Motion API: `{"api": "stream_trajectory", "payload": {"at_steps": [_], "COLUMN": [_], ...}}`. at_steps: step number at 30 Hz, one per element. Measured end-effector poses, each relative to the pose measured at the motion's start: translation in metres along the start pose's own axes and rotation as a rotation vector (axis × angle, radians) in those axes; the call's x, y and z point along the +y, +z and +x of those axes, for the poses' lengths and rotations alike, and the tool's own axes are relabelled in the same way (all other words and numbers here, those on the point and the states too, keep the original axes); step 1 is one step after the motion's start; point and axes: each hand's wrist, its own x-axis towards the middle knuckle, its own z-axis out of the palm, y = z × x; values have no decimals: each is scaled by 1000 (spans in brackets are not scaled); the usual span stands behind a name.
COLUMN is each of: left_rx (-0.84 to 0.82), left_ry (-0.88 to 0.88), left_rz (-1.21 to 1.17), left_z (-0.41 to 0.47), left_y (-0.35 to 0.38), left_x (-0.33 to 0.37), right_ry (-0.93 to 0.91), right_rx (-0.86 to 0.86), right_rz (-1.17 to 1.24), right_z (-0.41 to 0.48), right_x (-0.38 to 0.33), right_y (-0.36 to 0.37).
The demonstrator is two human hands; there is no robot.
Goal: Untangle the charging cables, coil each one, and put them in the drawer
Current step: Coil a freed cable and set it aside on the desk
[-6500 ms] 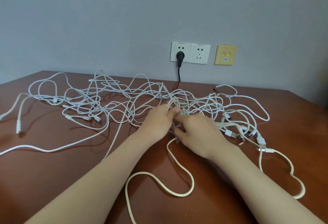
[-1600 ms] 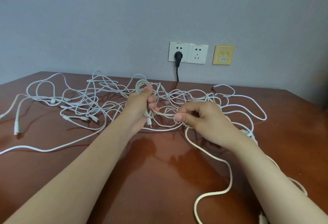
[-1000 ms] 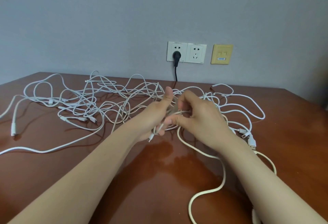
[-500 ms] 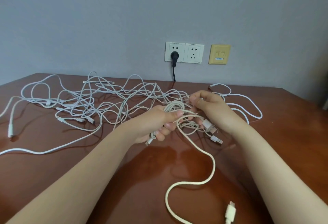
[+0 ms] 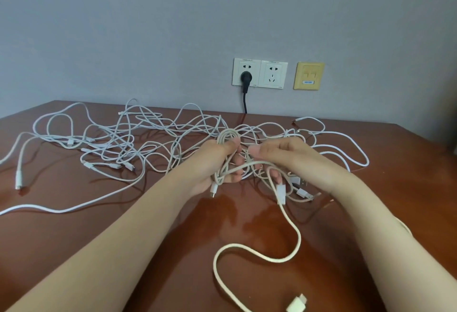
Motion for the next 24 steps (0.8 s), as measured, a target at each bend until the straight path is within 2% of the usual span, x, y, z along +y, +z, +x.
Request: {"api": "stream_trajectory", "payload": {"at_steps": [4,6,9,12,15,19,22,24], "left_rx": [44,22,-62,-149,-289,-464,-455,-420], "left_ry": [32,37,-6,-43,-27,13,50,50], "left_rz": [113,143,157,205,202,183,310,389], "left_z": [2,3,1,-1,-4,-6,-11,-14], "left_y": [1,0,1,5,9,6,7,11], "left_x": [-5,-8,-6,-3,-4,-5,-6,-7], "right_ry": [-48,-111,-166,-132,-79,-64,-102,-147], "right_rx": [-125,-60,136,230,279,434,426,420], "right_rz": [-63,-66,16,133,114,124,99,-73], "right_z": [-3,-1,4,9,11,13,12,12], "right_x": [-6,-5,1,6,10,15,13,11], "right_y": [11,14,9,2,2,1,4,9]}}
